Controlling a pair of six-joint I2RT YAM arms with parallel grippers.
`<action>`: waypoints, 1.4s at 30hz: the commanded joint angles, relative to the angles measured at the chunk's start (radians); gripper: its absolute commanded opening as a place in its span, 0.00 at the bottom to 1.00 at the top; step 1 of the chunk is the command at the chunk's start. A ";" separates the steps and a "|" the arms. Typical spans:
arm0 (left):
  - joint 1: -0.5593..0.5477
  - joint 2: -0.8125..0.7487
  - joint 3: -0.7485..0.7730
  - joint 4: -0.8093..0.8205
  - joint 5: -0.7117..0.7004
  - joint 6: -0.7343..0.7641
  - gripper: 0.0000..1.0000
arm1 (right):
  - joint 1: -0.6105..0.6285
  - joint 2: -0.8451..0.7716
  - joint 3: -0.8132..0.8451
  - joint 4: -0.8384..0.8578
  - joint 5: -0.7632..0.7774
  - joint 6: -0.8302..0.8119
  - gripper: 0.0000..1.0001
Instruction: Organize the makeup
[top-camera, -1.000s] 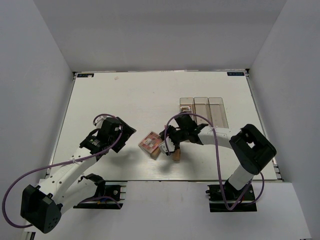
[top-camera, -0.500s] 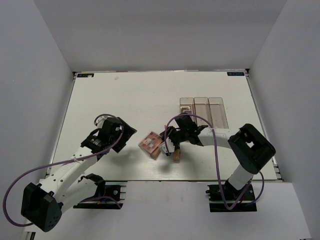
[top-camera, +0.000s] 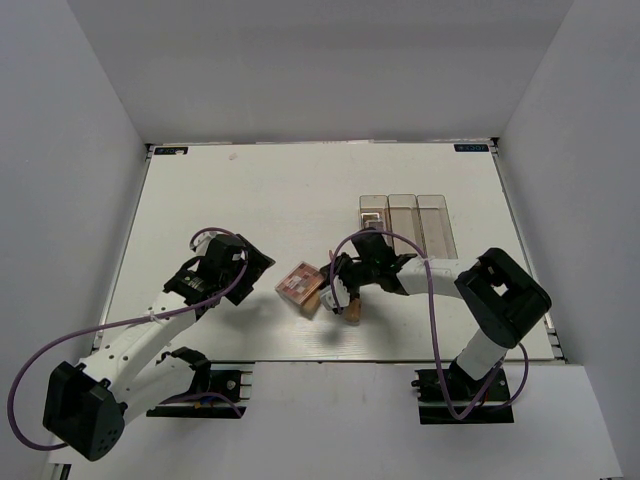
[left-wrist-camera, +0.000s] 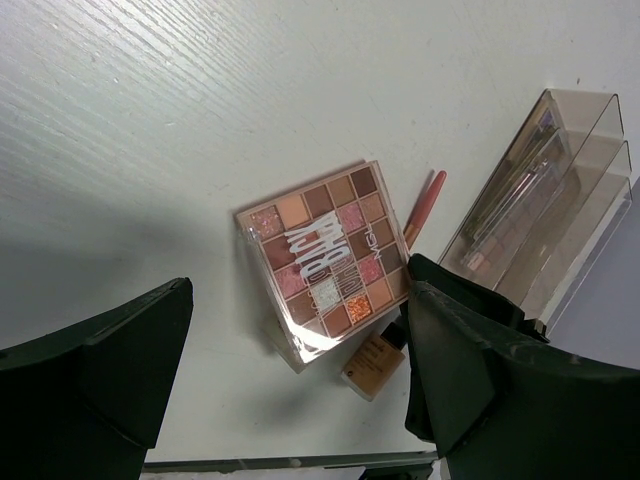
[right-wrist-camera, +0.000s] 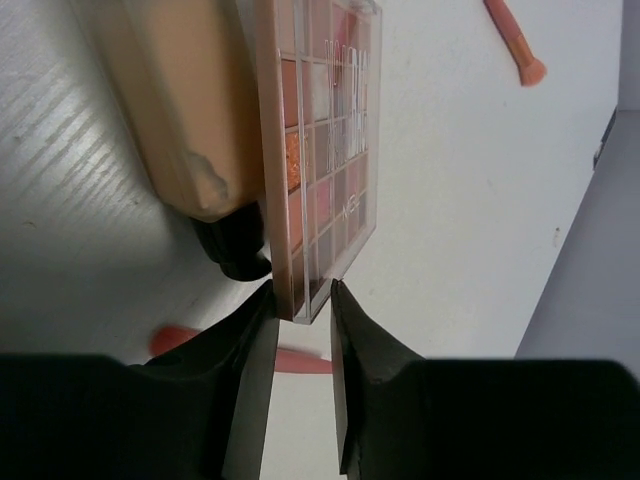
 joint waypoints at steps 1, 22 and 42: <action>0.004 -0.002 -0.004 0.012 0.012 0.006 0.98 | 0.003 -0.019 -0.021 0.061 -0.027 -0.007 0.29; 0.004 -0.028 0.016 -0.017 -0.014 0.007 0.98 | 0.003 -0.094 0.020 0.069 -0.039 0.133 0.12; 0.004 -0.192 0.102 -0.155 -0.206 0.000 0.98 | -0.040 -0.154 0.380 -0.316 0.025 0.513 0.00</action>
